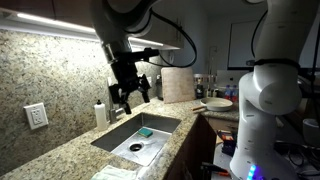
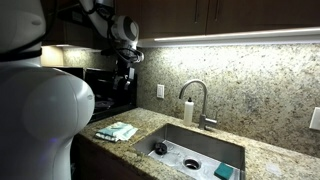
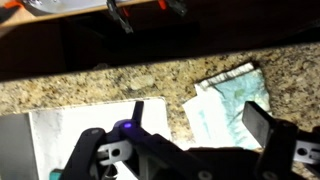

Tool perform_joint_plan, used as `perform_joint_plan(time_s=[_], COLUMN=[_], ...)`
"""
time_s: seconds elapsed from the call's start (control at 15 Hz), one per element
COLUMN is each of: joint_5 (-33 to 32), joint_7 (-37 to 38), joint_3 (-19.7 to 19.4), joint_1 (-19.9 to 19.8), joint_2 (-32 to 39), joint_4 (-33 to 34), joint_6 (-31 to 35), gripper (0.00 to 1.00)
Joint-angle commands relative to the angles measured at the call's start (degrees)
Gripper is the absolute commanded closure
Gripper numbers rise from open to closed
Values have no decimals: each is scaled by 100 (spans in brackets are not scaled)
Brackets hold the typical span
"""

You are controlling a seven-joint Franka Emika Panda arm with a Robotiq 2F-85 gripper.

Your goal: Move the tap faucet to the right

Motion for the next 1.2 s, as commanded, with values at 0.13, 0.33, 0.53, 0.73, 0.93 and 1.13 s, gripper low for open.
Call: perform_joint_plan(time_s=[0.13,0.33,0.53,0.73,0.93,1.13], joint_5=[-1010,-1508,-2083,-2504,-2275,-2104], joint_7=[0,110,479,1262,942,952], joint_3=[-4,-329,-738,-1138,-1174,-1168], joint_1=[194,205,361,604,624,595], joint_2=[1298,1930,2454,2584,2644,2631], joint_4=[153,332,545,597,638,567], joint_6=[1949,2753,3597,4529,4422,4443], gripper=[0,0,0,0,0,0])
